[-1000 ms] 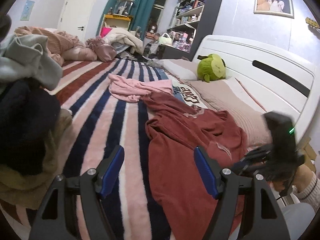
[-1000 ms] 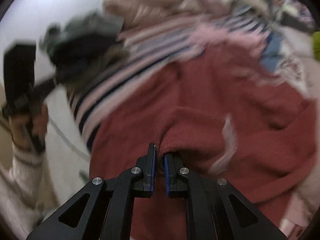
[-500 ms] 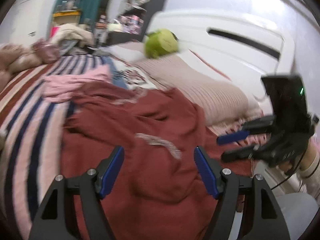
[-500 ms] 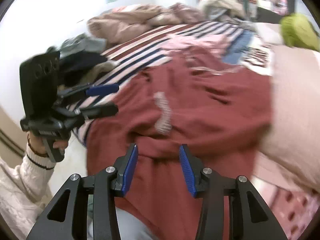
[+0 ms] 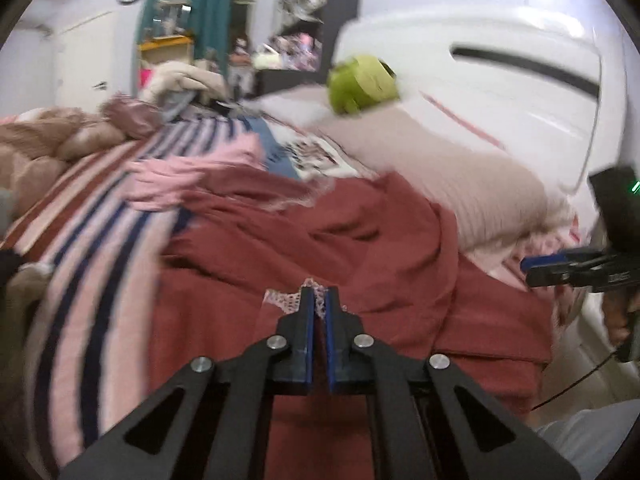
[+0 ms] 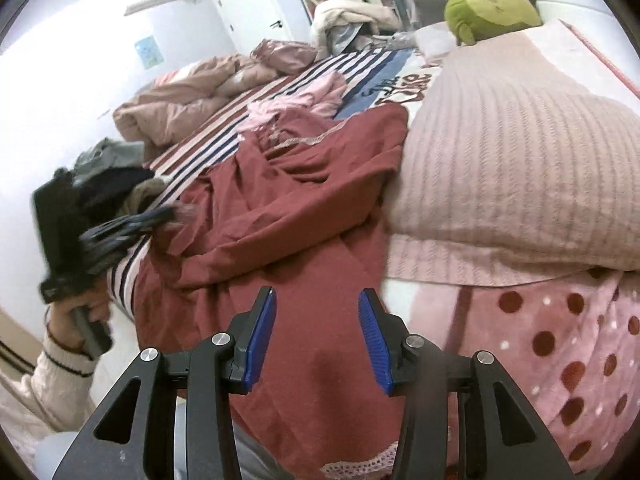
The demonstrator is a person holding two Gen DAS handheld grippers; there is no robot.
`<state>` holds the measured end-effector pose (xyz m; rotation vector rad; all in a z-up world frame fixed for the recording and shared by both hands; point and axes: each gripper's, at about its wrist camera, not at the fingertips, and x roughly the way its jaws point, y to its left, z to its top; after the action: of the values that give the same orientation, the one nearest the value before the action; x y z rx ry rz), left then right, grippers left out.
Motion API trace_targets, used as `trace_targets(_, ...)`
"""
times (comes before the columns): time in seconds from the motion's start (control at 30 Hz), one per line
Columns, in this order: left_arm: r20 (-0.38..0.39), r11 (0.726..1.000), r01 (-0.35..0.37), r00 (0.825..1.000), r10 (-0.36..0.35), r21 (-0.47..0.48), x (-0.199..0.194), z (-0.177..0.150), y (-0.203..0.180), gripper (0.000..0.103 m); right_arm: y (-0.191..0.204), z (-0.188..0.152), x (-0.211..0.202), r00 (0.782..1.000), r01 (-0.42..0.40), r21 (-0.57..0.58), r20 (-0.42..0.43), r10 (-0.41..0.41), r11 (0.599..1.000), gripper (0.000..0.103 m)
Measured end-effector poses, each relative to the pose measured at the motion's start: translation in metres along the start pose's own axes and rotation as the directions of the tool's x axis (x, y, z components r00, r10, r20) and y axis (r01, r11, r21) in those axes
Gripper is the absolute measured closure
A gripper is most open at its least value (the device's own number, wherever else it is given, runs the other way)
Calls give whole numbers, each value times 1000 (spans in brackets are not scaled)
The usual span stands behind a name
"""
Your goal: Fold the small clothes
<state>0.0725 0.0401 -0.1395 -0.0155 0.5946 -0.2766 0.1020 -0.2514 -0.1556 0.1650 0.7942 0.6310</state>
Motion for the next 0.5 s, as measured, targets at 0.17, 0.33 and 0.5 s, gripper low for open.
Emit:
trace_targets(0.17,-106,999,-30,994,25,-38,-38,-37,38,101,0,1,-1,1000,-2,24,23,1,1000,65)
trace_targets(0.33,-232,981,178,954,-192,-80,-45,-70,42,100,1,2,10,1000,4,48,8,-5,999,65)
trace_targets(0.5,-90,958,249,960,-263,-143,-70,-39,60,65,3,8,6,1000,13,59,23,-15,998,65)
